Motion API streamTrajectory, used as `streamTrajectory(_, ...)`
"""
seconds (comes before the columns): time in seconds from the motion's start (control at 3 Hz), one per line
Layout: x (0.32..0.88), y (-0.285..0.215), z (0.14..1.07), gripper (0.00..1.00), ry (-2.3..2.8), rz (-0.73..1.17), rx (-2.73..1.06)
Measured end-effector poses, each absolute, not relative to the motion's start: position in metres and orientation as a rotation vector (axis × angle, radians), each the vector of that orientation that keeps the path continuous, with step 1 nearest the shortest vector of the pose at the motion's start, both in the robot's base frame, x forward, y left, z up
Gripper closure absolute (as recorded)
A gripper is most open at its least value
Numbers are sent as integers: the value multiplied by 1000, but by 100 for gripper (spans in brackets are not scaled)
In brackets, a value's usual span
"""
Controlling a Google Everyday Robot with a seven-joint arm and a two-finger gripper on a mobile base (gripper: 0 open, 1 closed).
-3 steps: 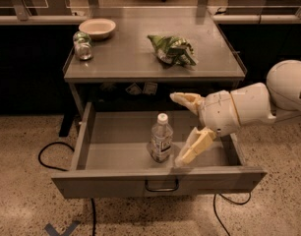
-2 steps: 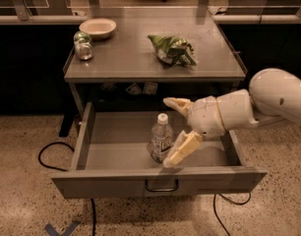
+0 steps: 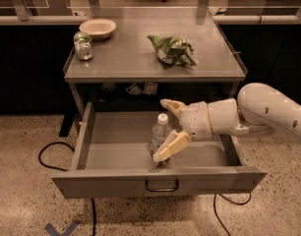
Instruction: Pick blue plastic bottle from top drawer and place on counter
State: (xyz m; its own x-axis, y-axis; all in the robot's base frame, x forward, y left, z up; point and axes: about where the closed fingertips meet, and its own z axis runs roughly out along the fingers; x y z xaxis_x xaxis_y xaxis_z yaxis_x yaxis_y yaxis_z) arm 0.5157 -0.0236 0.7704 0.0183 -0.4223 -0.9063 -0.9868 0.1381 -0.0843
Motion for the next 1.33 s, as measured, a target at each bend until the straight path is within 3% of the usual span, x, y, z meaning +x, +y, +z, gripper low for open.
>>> streamTrajectory(0.67,530,-27,733,0,1663,743,-1470)
streamTrajectory(1.33,527,-20,713,0,1682,793,-1466)
